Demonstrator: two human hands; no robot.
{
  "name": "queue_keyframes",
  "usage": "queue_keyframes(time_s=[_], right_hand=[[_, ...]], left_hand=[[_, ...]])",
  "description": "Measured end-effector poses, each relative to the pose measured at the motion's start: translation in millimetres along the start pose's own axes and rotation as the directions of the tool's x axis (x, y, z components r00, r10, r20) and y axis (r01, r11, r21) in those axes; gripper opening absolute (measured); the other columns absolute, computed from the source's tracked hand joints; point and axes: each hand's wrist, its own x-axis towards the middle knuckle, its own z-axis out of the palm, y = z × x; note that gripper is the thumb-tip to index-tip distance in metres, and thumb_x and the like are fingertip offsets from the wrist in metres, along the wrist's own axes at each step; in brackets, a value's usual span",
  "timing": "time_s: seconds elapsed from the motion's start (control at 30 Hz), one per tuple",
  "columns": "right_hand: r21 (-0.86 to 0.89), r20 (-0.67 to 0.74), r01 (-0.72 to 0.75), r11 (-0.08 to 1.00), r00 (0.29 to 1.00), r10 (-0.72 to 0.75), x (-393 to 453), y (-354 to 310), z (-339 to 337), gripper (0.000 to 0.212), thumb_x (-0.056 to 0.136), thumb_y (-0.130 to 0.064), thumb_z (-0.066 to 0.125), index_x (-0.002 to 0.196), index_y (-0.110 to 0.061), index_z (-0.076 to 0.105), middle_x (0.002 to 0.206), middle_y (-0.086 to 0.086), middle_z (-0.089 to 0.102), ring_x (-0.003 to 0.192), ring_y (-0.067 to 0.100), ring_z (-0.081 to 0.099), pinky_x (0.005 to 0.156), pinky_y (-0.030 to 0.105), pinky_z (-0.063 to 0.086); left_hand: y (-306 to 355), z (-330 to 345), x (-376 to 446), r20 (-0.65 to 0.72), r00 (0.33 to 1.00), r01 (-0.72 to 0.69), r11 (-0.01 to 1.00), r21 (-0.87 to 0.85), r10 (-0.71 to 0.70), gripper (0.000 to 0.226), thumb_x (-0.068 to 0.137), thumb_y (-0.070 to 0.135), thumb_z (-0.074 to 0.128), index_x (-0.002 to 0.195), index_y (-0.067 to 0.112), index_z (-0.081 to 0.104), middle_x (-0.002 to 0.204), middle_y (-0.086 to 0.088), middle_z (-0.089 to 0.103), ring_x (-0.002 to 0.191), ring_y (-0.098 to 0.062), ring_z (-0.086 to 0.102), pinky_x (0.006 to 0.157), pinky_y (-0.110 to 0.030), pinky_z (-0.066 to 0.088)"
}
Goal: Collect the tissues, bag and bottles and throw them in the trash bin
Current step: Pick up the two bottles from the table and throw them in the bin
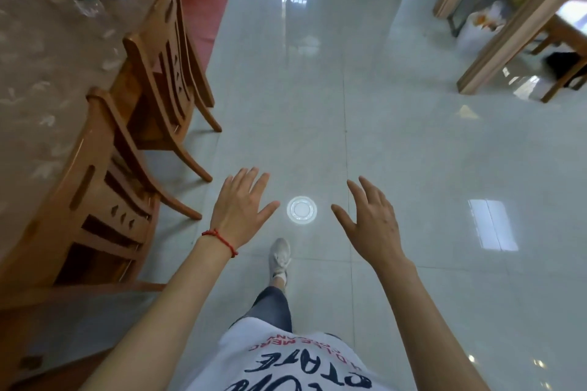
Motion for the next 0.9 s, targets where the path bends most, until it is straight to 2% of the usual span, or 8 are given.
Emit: queue_keyframes(time_s=[0.17,0.53,0.9], right_hand=[[-0.009,-0.019,0.004,1.000,1.000,-0.004,88.7,0.2,-3.0,0.057,0.091,-0.044,0.048,0.138,-0.014,0.037,0.149,0.011,0.033,0.137,0.026,0.029,0.111,0.038,0.023],[0.024,0.035,-0.004,1.000,0.999,0.003,275.9,-22.3,-14.9,0.058,0.092,-0.046,0.045,0.141,-0.017,0.032,0.153,0.007,0.026,0.140,0.022,0.022,0.112,0.036,0.020],[0.014,0.097,0.077,0.997,0.992,-0.078,466.5,-21.7,-21.5,0.058,0.092,-0.046,0.045,0.141,-0.016,0.032,0.153,0.008,0.026,0.140,0.023,0.023,0.113,0.037,0.020]], left_hand=[[-16.5,-8.5,86.5,-0.009,1.000,-0.010,1.000,0.013,0.011,0.065,0.090,0.051,0.037,0.142,0.013,0.027,0.150,-0.012,0.029,0.140,-0.028,0.022,0.114,-0.042,0.018],[-62.9,-44.8,255.5,-0.001,1.000,0.024,0.999,-0.032,-0.024,0.066,0.088,0.050,0.040,0.141,0.012,0.028,0.150,-0.014,0.029,0.140,-0.030,0.022,0.115,-0.044,0.019],[-96.1,-54.5,417.1,0.009,0.994,0.114,0.993,-0.041,-0.113,0.066,0.089,0.050,0.037,0.142,0.014,0.025,0.152,-0.012,0.026,0.141,-0.028,0.018,0.115,-0.042,0.013]])
